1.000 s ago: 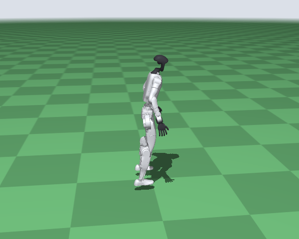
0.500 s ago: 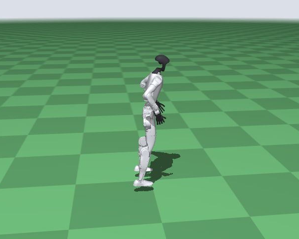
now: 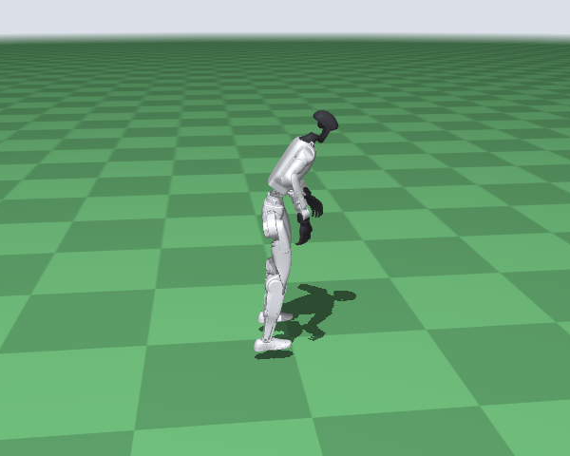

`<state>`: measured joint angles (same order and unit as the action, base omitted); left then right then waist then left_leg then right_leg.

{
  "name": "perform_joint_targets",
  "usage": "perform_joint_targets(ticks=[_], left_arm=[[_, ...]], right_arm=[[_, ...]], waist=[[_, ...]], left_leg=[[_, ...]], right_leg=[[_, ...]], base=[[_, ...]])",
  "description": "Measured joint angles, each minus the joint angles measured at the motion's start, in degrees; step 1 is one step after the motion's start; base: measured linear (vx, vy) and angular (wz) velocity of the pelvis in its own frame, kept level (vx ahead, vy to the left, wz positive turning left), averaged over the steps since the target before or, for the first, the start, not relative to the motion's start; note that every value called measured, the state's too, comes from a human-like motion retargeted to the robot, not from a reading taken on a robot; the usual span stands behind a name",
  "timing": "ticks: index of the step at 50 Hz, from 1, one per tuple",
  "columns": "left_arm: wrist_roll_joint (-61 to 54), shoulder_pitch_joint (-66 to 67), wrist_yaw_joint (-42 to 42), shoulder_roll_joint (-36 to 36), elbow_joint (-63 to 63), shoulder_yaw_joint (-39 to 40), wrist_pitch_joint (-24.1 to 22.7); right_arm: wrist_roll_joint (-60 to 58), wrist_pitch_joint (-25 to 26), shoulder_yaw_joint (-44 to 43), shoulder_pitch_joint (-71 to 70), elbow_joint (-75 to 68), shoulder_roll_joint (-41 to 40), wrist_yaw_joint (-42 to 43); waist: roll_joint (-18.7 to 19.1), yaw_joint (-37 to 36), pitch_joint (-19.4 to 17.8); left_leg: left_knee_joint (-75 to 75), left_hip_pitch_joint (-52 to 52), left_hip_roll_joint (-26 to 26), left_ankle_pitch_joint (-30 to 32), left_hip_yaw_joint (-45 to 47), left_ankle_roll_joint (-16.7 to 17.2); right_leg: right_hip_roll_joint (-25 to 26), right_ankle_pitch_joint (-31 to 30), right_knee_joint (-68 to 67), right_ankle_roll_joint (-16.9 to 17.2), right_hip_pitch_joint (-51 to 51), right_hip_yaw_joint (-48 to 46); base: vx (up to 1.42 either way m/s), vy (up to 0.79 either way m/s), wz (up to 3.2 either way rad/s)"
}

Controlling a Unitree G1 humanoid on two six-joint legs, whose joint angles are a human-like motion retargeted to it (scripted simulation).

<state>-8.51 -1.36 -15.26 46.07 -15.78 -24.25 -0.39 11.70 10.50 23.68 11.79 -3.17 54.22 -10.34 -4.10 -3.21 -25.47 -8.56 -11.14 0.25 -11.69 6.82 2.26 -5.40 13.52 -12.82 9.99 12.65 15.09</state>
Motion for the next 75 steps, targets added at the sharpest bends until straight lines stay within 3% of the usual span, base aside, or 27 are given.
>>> perform_joint_targets(ticks=[3,7,11,15,18,20,23,25,27,28,30,33,35,37,40,42,44,48,50,51,53,55,58,62,67,70,75], left_arm=[[-1.36,-8.57,-4.03,-4.25,-5.22,-2.18,0.51],[-5.48,-21.82,-11.76,-14.66,-19.73,-3.09,2.73],[-11.67,-33.92,-13.77,-24.42,-36.57,2.37,3.56],[-15.91,-34.43,-21.27,-18.21,-19.85,-6.23,-3.37],[-11.53,-28.68,-18.21,-4.46,6.81,-11.02,-8.32],[-8.59,-21.95,-14.73,1.88,18.74,-9.75,-11.42],[-1.77,-7.39,-11.37,1.16,19.24,-4.9,-16.04],[0.09,0.51,-10.27,-4.89,12.36,0.64,-14.35],[-0.63,6.8,-9.69,-12.87,3.87,5.79,-7.73],[-0.96,8.28,-8.81,-15.43,-1.0,7.21,-4.02],[-4.08,7.44,-9.28,-19.53,-13.23,8.64,0.06],[-11.22,7.93,-10.32,-19.12,-28.38,9.7,3.51],[-10.47,9.3,-8.79,-16.96,-36.68,9.73,5.31],[-6.32,10.98,-6.84,-14.91,-43.75,9.88,6.23],[-3.78,14.85,-4.76,-12.93,-49.52,10.8,6.36],[-6.96,18.46,-4.25,-11.48,-49.1,11.76,5.18],[-10.97,22.94,-3.79,-9.91,-46.87,12.65,3.21],[-11.9,30.69,-1.56,-6.52,-41.76,17.24,-1.13],[-12.74,30.21,-3.57,-5.15,-40.76,20.25,-2.34],[-14.3,28.04,-5.35,-5.0,-41.19,21.83,-2.06],[-18.32,23.75,-8.43,-5.92,-42.44,24.42,-0.91],[-23.47,18.75,-11.29,-8.17,-43.42,24.8,0.01],[-25.28,12.37,-14.94,-13.22,-38.12,18.43,-3.0],[-8.45,8.86,-14.43,-15.45,-23.75,10.18,-3.4],[-2.21,10.18,-3.16,-17.68,-13.87,9.88,-2.85],[-7.72,9.5,2.79,-19.98,-12.28,13.01,-2.27],[-7.56,-1.63,-6.22,-20.34,-19.92,11.17,-2.2]], right_arm=[[3.86,-0.77,1.83,-4.88,-3.33,-0.75,1.77],[6.55,-2.54,8.49,-19.61,-16.86,-7.4,15.58],[15.63,-5.64,8.83,-40.61,-38.77,-24.53,33.46],[26.4,-13.96,13.93,-50.15,-23.31,-27.91,45.53],[28.81,-11.42,16.85,-48.32,6.12,-17.2,26.63],[28.76,-8.79,12.61,-41.82,19.41,-10.94,14.47],[26.98,-10.95,3.87,-25.01,21.15,-9.6,10.53],[20.06,-10.16,1.65,-17.9,12.33,-12.27,11.75],[10.53,-4.91,2.92,-16.21,0.04,-13.43,10.11],[7.32,-2.43,3.99,-17.34,-6.24,-13.65,8.78],[1.99,-0.19,9.72,-25.19,-22.11,-15.15,8.61],[-10.58,2.39,16.58,-33.62,-40.17,-18.83,8.52],[-16.21,2.61,19.15,-36.54,-47.08,-20.42,8.47],[-15.68,1.45,19.32,-36.95,-48.37,-20.84,9.44],[-8.34,1.03,17.04,-32.69,-41.7,-18.36,9.21],[-5.34,1.89,14.86,-28.15,-36.63,-16.76,6.92],[-4.64,2.01,13.12,-23.24,-32.52,-15.36,5.1],[-6.48,-0.8,9.14,-16.01,-23.23,-11.31,4.52],[-5.88,-1.08,7.4,-16.52,-20.35,-9.61,7.0],[-3.55,-0.73,6.47,-18.04,-20.14,-9.62,9.87],[1.97,-0.48,4.7,-20.32,-21.5,-10.98,16.38],[8.3,-0.77,3.86,-22.19,-25.61,-14.82,23.52],[14.1,-2.67,2.81,-21.62,-30.28,-20.06,29.91],[13.81,-4.16,1.21,-13.8,-25.22,-22.09,26.47],[15.45,-2.41,-1.41,-1.24,-18.89,-22.2,14.33],[13.93,-1.06,-1.71,1.91,-17.02,-21.49,9.64],[6.52,-2.8,1.35,-5.61,-24.11,-23.47,19.78]], waist=[[1.18,2.19,-3.73],[4.52,4.9,-2.86],[6.08,8.02,0.38],[5.91,7.73,5.44],[4.32,5.45,10.31],[2.31,3.93,12.35],[2.5,1.81,17.12],[3.34,2.26,19.72],[5.52,3.5,17.76],[8.57,3.32,15.82],[12.19,0.52,20.29],[13.47,-2.07,19.08],[14.65,-3.45,17.95],[16.07,-4.57,18.26],[15.16,-4.21,18.04],[13.97,-3.5,17.39],[11.65,-2.66,17.4],[9.29,-0.74,14.02],[5.67,-0.06,10.56],[3.33,-0.21,7.09],[1.31,-1.07,-0.04],[2.89,-3.52,-4.32],[1.35,-3.99,-4.22],[0.94,-1.68,-2.27],[1.39,-1.8,8.88],[1.46,-2.3,12.5],[-1.35,-2.69,11.72]], left_leg=[[-22.75,-15.29,-1.66,-8.12,-4.65,-6.43],[-55.88,-39.62,-1.68,-18.55,-8.36,-13.1],[-70.29,-51.17,-1.81,-23.34,-10.17,-14.58],[-66.36,-49.74,-0.43,-21.49,-9.36,-14.97],[-44.69,-35.69,0.79,-12.06,-6.86,-12.37],[-17.78,-17.73,-0.07,4.27,-5.76,-7.15],[12.28,4.48,3.34,32.93,-7.73,10.03],[8.73,9.9,2.86,40.6,-9.77,10.01],[-23.73,7.09,-1.7,36.1,-6.98,-3.52],[-46.34,3.89,0.71,29.69,-6.49,-6.5],[-87.7,-11.61,4.86,20.07,-5.71,-8.34],[-127.1,-18.37,5.19,14.24,-4.93,-13.88],[-139.78,-22.57,5.08,6.54,-6.74,-16.58],[-133.61,-25.56,6.18,5.84,-11.46,-14.8],[-104.18,-22.01,5.18,13.68,-17.19,-3.39],[-79.63,-16.04,6.89,15.16,-18.74,-0.61],[-52.54,-8.75,8.06,19.23,-15.33,-1.36],[-0.64,9.48,7.22,33.36,-14.59,7.12],[2.37,10.29,3.28,22.23,-11.7,4.18],[-5.53,8.32,0.67,8.62,-9.94,-0.58],[-25.72,2.74,-1.53,-13.39,-7.87,-11.28],[-46.58,-6.28,2.76,-24.03,-7.51,-17.26],[-47.71,-10.97,0.95,-22.08,-5.61,-15.23],[-26.66,-2.15,-0.87,-9.59,-6.26,-10.68],[0.99,7.02,0.93,6.67,-4.43,-1.88],[5.84,9.46,2.01,6.53,-2.71,2.65],[6.52,9.28,-0.21,3.42,0.61,0.63]], right_leg=[[1.63,8.32,-17.43,-2.44,10.19,-0.15],[4.98,21.29,-48.85,-6.95,31.54,-4.22],[5.84,27.16,-62.94,-9.74,41.68,-6.74],[6.36,24.45,-58.75,-10.67,40.91,-6.59],[5.08,13.09,-36.8,-8.79,28.16,-5.09],[1.94,-3.96,-11.79,-6.52,12.08,-3.94],[3.73,-33.2,12.09,4.03,-6.56,-2.59],[6.29,-42.77,11.22,5.01,-13.04,0.91],[7.38,-41.6,-8.54,0.42,-16.07,4.22],[12.47,-35.82,-30.32,-4.79,-12.54,0.23],[16.72,-27.7,-72.84,-10.74,6.72,-7.69],[17.21,-27.29,-114.59,-22.42,17.89,-14.33],[19.13,-32.64,-131.35,-24.99,21.74,-17.66],[20.45,-35.13,-134.72,-24.99,25.14,-17.2],[18.45,-25.58,-119.8,-24.13,23.95,-11.55],[19.77,-18.41,-100.46,-14.82,17.83,-7.12],[16.82,-13.47,-77.81,-7.26,10.54,-1.42],[9.26,-14.63,-22.74,-1.82,-6.55,1.2],[4.0,-13.51,-3.3,-0.69,-11.17,1.07],[1.73,-6.43,-3.13,-2.88,-11.49,0.24],[1.49,11.18,-13.98,-11.28,-9.24,-0.7],[8.14,23.32,-34.61,-20.9,-0.53,-0.69],[5.97,21.59,-39.92,-17.97,6.55,-0.61],[1.8,9.04,-17.6,-11.25,-3.14,-1.57],[0.95,-6.18,1.59,-4.35,-7.43,-5.68],[1.17,-5.9,3.92,-2.02,-8.91,-9.11],[-1.07,-0.84,4.31,-3.2,-7.8,-8.61]], base=[[-0.36,-0.05,0.79],[-0.24,-0.02,0.64],[-0.03,-0.01,0.25],[0.18,-0.02,-0.28],[0.5,-0.05,-0.39],[0.77,-0.05,-0.25],[0.78,-0.19,-0.03],[0.63,-0.07,0.45],[0.41,0.4,0.24],[0.19,0.18,-0.31],[-0.01,-0.03,-0.89],[-0.05,-0.11,-0.85],[0.01,-0.06,-0.65],[0.13,0.07,-0.31],[0.24,0.03,0.42],[0.27,0.07,1.13],[0.28,0.26,1.07],[0.19,0.13,0.89],[-0.08,0.0,0.89],[-0.22,-0.01,0.51],[-0.27,-0.02,-0.05],[-0.26,-0.11,-0.76],[-0.09,0.1,-0.19],[0.11,0.06,0.32],[0.12,0.03,-0.37],[0.06,0.02,-0.56],[-0.05,0.01,-0.46]])
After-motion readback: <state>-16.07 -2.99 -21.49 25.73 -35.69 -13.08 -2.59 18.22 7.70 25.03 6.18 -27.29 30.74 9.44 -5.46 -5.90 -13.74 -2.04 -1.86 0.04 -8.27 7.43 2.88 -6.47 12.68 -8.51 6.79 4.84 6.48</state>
